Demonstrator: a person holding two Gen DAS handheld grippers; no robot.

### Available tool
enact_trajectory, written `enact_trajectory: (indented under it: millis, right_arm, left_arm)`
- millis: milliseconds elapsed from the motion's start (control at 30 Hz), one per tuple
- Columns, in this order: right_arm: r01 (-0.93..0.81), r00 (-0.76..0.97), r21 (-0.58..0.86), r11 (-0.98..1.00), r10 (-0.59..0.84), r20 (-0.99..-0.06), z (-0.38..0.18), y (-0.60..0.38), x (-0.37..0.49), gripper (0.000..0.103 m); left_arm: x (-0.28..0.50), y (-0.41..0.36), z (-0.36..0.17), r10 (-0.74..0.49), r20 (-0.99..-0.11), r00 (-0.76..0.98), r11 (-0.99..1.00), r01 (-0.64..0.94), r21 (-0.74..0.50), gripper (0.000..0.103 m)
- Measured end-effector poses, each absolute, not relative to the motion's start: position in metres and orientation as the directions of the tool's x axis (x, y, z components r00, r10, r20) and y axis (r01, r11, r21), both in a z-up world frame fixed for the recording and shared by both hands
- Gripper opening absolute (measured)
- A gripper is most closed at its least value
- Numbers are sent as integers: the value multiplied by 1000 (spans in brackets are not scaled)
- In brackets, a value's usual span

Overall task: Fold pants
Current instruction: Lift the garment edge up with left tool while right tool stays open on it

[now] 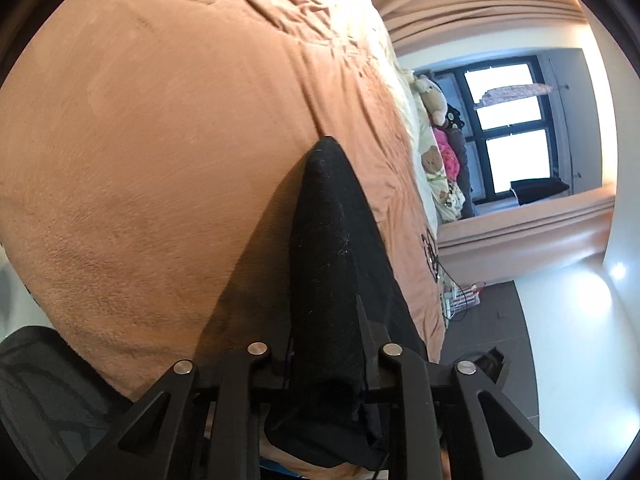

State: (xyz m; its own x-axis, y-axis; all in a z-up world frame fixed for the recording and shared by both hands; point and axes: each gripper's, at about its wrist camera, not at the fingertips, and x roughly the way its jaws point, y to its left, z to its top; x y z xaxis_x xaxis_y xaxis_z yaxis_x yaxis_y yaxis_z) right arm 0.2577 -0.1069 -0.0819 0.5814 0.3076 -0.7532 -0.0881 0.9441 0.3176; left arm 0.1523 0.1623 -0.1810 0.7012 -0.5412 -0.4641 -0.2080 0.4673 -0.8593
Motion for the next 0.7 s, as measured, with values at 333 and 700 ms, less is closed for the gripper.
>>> enact_trajectory:
  millis: [333, 700]
  right_arm:
    - [-133, 567, 368, 920, 375, -734, -94, -112, 218, 18]
    - [-157, 538, 445, 881, 454, -710, -97, -120, 191, 18]
  left_arm:
    - [154, 148, -151, -548, -432, 717, 496, -138, -857, 19]
    - [164, 122, -113, -600, -370, 709, 514, -12, -857, 19]
